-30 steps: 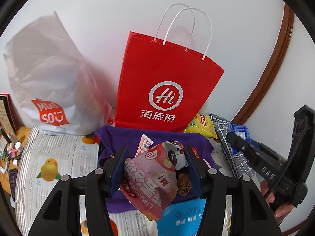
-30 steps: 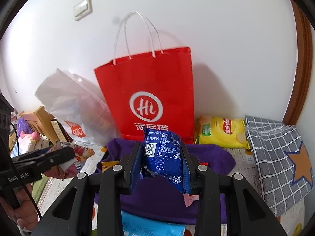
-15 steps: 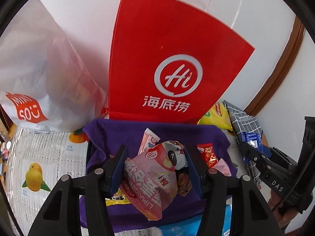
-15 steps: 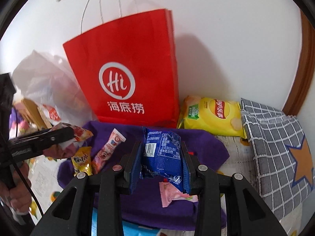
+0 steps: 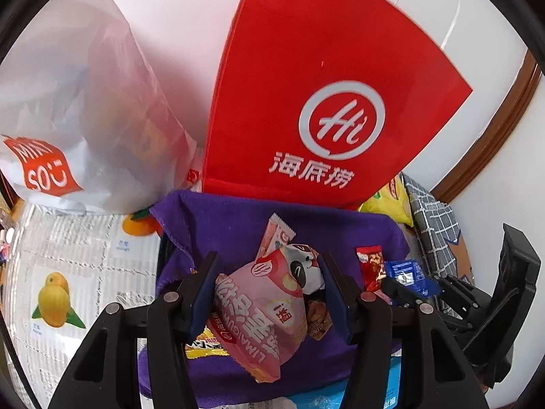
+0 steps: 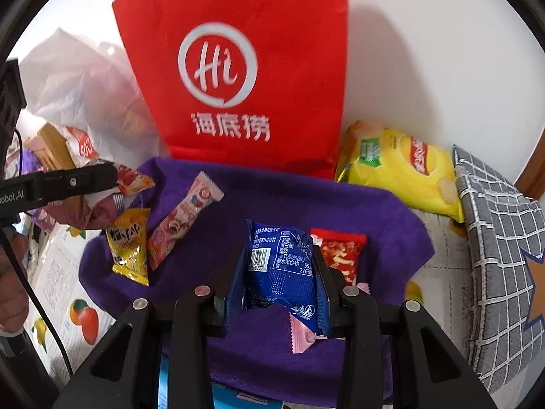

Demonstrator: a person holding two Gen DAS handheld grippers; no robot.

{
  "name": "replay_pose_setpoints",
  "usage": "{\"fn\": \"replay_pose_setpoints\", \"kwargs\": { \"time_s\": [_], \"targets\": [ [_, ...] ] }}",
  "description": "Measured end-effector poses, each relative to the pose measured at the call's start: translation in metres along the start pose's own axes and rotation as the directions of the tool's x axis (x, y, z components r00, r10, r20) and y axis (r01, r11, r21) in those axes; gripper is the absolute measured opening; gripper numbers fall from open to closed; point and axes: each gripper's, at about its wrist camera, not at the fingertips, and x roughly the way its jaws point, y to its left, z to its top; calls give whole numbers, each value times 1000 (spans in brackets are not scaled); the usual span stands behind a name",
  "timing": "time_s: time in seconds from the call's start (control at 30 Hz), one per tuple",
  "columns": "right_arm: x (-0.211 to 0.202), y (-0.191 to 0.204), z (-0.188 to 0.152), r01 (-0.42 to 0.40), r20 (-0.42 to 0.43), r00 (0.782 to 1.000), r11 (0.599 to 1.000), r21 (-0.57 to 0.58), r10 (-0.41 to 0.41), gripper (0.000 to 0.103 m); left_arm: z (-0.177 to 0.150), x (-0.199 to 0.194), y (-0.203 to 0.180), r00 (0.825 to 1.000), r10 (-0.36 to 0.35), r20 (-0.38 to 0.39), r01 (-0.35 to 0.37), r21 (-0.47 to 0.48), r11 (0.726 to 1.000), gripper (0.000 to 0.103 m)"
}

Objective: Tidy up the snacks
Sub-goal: 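Lower the blue packet and pink panda bag with both grippers over the towel, then open both grippers to drop the blue packet and pink panda bag on the towel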

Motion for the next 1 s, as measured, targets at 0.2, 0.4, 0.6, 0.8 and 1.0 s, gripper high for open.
{"fn": "replay_pose_setpoints", "kwargs": {
  "time_s": [0.2, 0.4, 0.6, 0.8, 1.0],
  "targets": [
    [14, 1, -4, 13, -49, 999, 1000, -6, -13, 37, -5, 12, -3, 998, -17, -55, 16, -2, 1000, 55],
    [18, -4, -6, 12, -66, 998, 1000, 7, -12, 38, -10, 21, -12, 996, -11, -90, 13, 23, 1000, 55],
    [24, -8, -5, 23, -80, 997, 999, 25, -21, 40, -13, 28, -15, 991, -1, -134, 4, 22, 1000, 55],
    [24, -7, -4, 32, -81, 996, 999, 16, -31, 48, -16, 36, -16, 985, 8, -173, -5, 17, 1000, 56],
    [11, -2, -2, 26, -34, 999, 1000, -11, -26, 61, -17, 35, -18, 985, 17, -169, -13, 28, 1000, 56]
  ]
}}
